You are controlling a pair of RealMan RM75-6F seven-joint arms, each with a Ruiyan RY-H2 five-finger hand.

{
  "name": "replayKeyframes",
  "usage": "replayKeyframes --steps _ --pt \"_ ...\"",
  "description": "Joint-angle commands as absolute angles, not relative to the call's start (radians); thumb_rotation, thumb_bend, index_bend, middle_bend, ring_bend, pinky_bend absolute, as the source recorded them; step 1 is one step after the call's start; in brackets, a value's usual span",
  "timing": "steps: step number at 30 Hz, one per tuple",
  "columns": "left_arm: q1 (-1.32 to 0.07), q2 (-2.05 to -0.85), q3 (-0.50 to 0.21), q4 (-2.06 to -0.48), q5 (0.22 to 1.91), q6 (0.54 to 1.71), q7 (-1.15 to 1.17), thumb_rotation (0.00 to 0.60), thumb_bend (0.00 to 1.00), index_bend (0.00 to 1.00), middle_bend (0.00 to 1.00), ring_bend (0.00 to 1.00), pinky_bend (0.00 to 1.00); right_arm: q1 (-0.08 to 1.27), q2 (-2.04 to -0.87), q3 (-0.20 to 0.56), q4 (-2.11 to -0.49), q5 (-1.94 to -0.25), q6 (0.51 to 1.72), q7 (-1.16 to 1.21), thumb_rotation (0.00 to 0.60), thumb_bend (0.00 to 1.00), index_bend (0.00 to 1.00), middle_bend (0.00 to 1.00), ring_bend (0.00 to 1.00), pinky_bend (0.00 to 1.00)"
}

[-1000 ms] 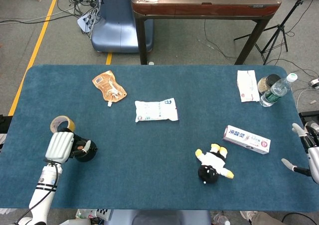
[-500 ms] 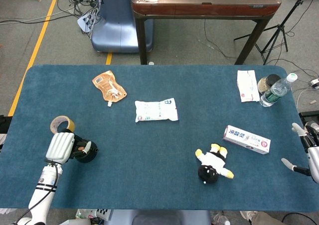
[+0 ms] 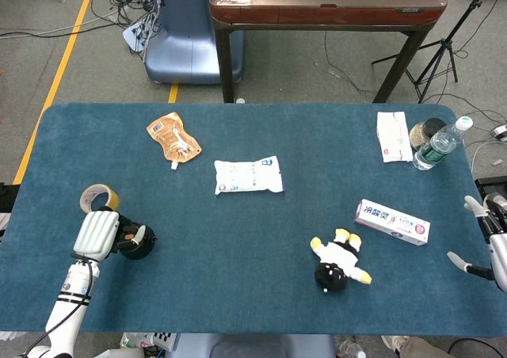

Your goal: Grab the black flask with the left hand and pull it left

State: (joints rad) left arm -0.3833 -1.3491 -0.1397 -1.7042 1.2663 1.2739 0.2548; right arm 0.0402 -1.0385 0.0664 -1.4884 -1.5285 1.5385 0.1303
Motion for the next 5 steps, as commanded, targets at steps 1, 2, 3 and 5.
replayKeyframes --steps 1,2,3,5 --pt "-0.383 -1.349 -0.140 -1.704 1.266 1.274 0.255 0.331 0.35 1.00 1.00 0.97 0.37 0.040 -1.038 0.067 -1.489 -1.528 1.539 0.130 0.600 0.12 0.07 0.23 0.11 0.17" --pt "-0.384 -1.348 -0.140 -1.704 1.265 1.273 0.255 0.332 0.35 1.00 1.00 0.97 0.37 0.040 -1.038 0.067 -1.489 -1.528 1.539 0.130 0.600 0.12 0.07 0.23 0.11 0.17" --pt "-0.384 -1.348 -0.140 -1.705 1.265 1.273 0.255 0.330 0.35 1.00 1.00 0.97 0.37 0.040 -1.038 0.066 -1.489 -1.529 1.539 0.130 0.600 0.12 0.07 0.23 0.11 0.17" --pt "-0.384 -1.348 -0.140 -1.705 1.264 1.273 0.255 0.331 0.35 1.00 1.00 0.97 0.37 0.040 -1.038 0.066 -1.490 -1.529 1.539 0.130 0.600 0.12 0.07 0.23 0.11 0.17"
